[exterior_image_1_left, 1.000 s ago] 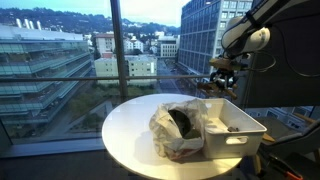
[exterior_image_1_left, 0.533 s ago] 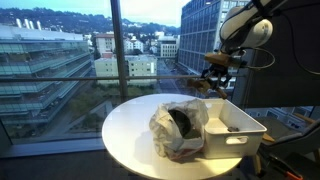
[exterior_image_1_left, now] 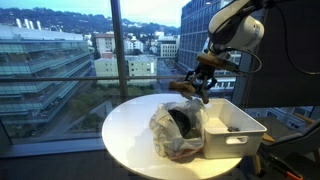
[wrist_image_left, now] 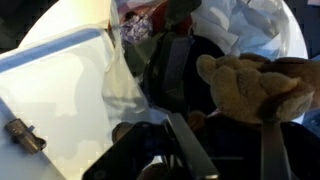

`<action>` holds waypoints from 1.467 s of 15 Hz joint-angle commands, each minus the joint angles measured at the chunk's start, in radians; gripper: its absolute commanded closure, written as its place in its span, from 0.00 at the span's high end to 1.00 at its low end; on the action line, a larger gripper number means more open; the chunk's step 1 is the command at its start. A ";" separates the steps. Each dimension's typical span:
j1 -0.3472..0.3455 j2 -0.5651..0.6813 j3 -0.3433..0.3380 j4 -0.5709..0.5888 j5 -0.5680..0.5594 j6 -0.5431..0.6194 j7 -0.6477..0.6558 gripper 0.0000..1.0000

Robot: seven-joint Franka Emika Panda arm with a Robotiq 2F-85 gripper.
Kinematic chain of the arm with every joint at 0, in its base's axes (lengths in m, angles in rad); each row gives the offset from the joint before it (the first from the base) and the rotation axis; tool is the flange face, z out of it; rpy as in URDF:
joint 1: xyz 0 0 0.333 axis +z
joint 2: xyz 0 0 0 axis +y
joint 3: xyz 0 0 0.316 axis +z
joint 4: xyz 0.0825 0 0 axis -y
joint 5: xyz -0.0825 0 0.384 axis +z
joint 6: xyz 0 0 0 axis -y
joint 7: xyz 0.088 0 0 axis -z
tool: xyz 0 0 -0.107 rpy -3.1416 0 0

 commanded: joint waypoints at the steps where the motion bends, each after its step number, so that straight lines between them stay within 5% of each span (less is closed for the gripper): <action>1: 0.037 0.004 0.022 -0.010 0.145 0.039 -0.158 0.13; 10: 0.018 0.241 0.018 0.099 0.517 -0.017 -0.386 0.12; 19: -0.047 0.386 0.011 0.164 0.569 -0.045 -0.402 0.12; 20: -0.043 0.402 0.010 0.169 0.551 -0.040 -0.395 0.37; 22: -0.041 0.423 0.012 0.178 0.542 -0.047 -0.389 0.42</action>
